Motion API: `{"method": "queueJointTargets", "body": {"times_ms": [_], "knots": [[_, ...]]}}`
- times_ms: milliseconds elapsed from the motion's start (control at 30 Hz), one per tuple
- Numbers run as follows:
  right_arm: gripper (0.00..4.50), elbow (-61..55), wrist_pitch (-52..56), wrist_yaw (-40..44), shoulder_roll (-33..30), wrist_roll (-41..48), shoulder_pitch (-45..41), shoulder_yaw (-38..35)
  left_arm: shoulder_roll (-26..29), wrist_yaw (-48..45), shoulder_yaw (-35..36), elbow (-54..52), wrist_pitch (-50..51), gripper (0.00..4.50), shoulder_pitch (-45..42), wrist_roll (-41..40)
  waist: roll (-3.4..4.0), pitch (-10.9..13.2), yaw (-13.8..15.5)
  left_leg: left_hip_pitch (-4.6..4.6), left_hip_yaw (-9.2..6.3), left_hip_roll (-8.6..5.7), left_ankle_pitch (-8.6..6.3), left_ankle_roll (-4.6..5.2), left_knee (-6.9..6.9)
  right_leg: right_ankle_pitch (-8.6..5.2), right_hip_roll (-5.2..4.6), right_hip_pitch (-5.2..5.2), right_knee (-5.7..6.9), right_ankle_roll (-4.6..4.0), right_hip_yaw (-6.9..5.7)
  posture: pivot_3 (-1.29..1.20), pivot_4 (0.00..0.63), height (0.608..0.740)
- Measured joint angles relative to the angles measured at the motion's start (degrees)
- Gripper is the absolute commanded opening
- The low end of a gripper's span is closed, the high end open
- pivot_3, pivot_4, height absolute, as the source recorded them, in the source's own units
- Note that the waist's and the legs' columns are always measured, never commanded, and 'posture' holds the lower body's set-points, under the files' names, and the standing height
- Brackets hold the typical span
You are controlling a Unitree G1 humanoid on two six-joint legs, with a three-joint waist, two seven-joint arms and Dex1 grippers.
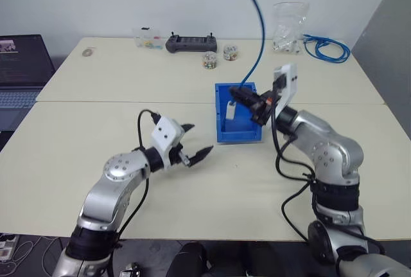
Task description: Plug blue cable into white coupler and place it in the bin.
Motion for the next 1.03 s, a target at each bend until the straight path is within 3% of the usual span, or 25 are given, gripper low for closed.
{"method": "queueJointTargets", "body": {"times_ms": [133, 367, 567, 700, 800, 1033], "knots": [[0.00, 9.1, -2.4, -2.3, -0.4, -2.1, -4.6, -0.7, -0.1, 1.7, 0.2, 1.8, 1.4, 4.44, -5.9, 1.1, 0.00, 0.0, -0.3, 0.05, 0.17, 0.02, 0.01, 0.00, 0.08, 0.00, 0.06, -0.08, 0.24, 0.00, 0.16, 0.00, 0.150, 0.740], [1.89, 21.3, -3.3, 2.1, -8.2, -7.5, -10.2, 5.1, -0.1, -0.3, -2.0, 5.2, 1.5, 4.50, -12.3, 1.9, 0.01, 0.0, -1.3, -0.01, 0.33, 0.02, 0.01, 0.00, 0.55, 0.00, 0.12, -0.09, 0.46, 0.00, 0.36, 0.00, 0.150, 0.740], [3.36, 20.9, -1.7, 15.1, -21.3, -8.6, -10.4, 10.8, 1.1, -3.8, -2.9, 6.6, 2.3, 4.50, -13.4, 1.3, -0.01, 0.0, -1.3, -0.06, 0.33, 0.02, -0.01, 0.02, 0.67, 0.01, 0.12, -0.08, 0.47, 0.02, 0.37, 0.00, 0.150, 0.740], [4.36, 16.0, -3.9, 23.4, -29.7, -10.2, -5.9, 14.1, 1.9, -3.3, -2.6, 7.1, 3.8, 4.50, -13.6, 1.6, -0.03, 0.0, -1.3, -0.08, 0.30, 0.04, -0.04, 0.07, 0.68, 0.01, 0.13, -0.06, 0.47, 0.02, 0.32, 0.00, 0.150, 0.740], [4.45, 10.8, -6.1, 27.9, -32.9, -9.7, 0.6, 14.3, 2.1, -2.0, -1.4, 7.0, 3.8, 4.50, -12.2, 2.2, -0.06, 0.0, -1.4, -0.06, 0.33, 0.06, -0.09, 0.17, 0.69, 0.01, 0.13, -0.06, 0.48, 0.04, 0.39, 0.00, 0.150, 0.740], [4.45, -3.3, -6.7, 30.1, -31.4, -0.3, 11.7, 5.5, 3.1, -2.2, 2.6, 6.6, 5.3, 4.50, -7.1, -0.4, -0.09, 0.1, -1.2, -0.04, 0.23, 0.10, -0.09, 0.16, 0.78, 0.10, 0.17, -0.01, 0.54, 0.12, 0.33, 0.00, 0.150, 0.740]]}}
